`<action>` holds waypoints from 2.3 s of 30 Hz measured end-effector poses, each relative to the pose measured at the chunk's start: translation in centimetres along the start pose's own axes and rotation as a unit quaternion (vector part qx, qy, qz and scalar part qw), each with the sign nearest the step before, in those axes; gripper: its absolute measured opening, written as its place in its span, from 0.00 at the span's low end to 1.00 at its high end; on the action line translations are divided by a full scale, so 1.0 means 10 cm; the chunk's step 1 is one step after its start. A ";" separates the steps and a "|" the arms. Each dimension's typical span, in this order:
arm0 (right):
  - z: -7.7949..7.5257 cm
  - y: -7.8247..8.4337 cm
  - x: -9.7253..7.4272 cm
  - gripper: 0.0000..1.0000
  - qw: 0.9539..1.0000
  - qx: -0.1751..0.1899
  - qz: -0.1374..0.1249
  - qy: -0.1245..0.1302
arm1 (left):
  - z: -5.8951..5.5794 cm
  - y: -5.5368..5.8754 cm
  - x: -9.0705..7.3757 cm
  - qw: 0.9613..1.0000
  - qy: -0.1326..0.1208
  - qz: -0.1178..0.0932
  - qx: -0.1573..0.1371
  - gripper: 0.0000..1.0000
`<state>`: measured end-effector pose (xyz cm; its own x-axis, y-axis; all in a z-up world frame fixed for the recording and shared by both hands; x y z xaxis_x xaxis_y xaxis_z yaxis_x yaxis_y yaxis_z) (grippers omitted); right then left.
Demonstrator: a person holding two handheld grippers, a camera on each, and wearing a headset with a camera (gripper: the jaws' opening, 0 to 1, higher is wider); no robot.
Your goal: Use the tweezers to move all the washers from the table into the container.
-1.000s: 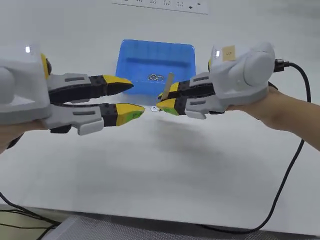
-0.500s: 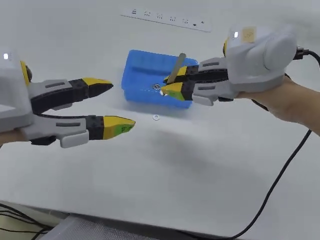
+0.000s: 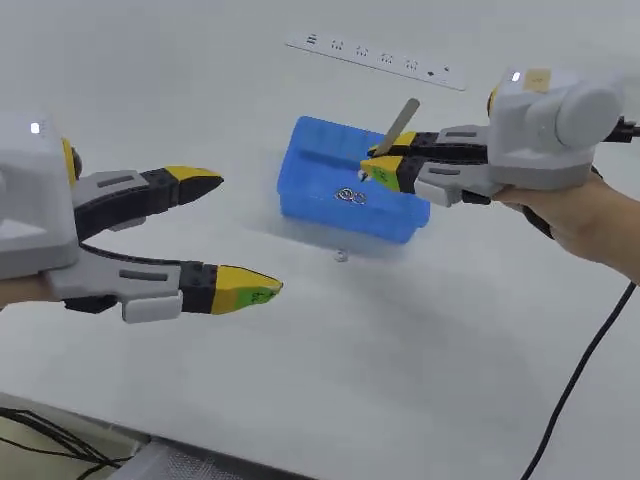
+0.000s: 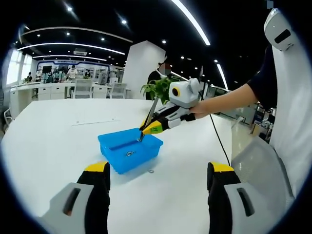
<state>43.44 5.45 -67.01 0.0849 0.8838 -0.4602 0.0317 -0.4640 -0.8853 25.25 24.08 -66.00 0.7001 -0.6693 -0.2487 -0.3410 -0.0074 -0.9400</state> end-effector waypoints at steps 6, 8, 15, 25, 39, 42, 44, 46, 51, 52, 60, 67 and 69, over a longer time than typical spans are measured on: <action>-0.06 0.13 0.09 0.10 1.000 0.010 0.018 -0.001 | 0.04 -0.03 0.07 1.000 -0.020 -0.011 -0.008 0.99; -0.07 0.17 0.13 0.10 1.000 0.010 0.026 -0.003 | 0.04 -0.04 0.08 1.000 -0.021 -0.014 -0.010 0.99; -0.09 0.23 0.22 0.10 0.999 0.018 0.035 -0.010 | 0.01 0.02 0.08 1.000 -0.025 -0.010 -0.016 0.99; -0.08 0.26 0.23 0.10 0.999 0.024 0.046 -0.015 | -0.02 0.07 0.06 0.999 -0.028 -0.004 -0.026 0.99; -0.10 0.19 0.16 0.08 0.999 0.018 0.049 0.004 | -0.03 0.06 0.10 0.999 -0.027 -0.002 -0.024 0.99; -0.08 0.15 0.16 0.08 0.999 0.016 0.048 0.004 | 0.03 -0.02 0.19 0.999 -0.034 -0.003 -0.008 0.99; -0.06 0.14 0.16 0.08 0.999 0.009 0.050 0.000 | 0.08 -0.11 0.28 0.999 -0.030 -0.012 -0.005 0.97; -0.04 0.13 0.16 0.08 0.999 0.006 0.051 -0.001 | 0.13 -0.20 0.38 1.000 -0.027 -0.014 0.004 0.95; -0.02 0.09 0.14 0.08 0.999 -0.007 0.053 -0.004 | 0.25 -0.41 0.61 0.999 -0.031 -0.029 0.033 0.84; -0.02 0.08 0.14 0.08 0.998 -0.015 0.056 -0.004 | 0.25 -0.44 0.65 0.998 -0.029 -0.034 0.035 0.83; -0.01 0.00 0.10 0.08 0.998 -0.037 0.054 -0.005 | 0.31 -0.56 0.93 0.995 -0.023 -0.017 0.092 0.67; 0.06 -0.01 0.11 0.08 0.995 -0.063 0.069 -0.017 | 0.29 -0.63 1.10 0.995 0.000 -0.009 0.098 0.55; 0.08 -0.01 0.12 0.08 0.995 -0.071 0.072 -0.020 | 0.28 -0.65 1.13 0.995 0.010 -0.005 0.100 0.50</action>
<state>42.72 6.61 -67.52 0.0590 0.8083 -0.5858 0.1620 -0.5868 -0.7933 37.15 18.68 -63.40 0.6896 -0.6848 -0.2356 -0.2010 0.1315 -0.9707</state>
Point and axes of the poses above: the centre of the closed fingertips' face, and the gripper's own axes: x roughly forward along the fingers, z roughly to its left, y roughly out of its underside, the point moved 9 cm from there along -x, roughly backward along the fingers, and after that the axes turned 1 degree about -x, right-handed, at the moved point
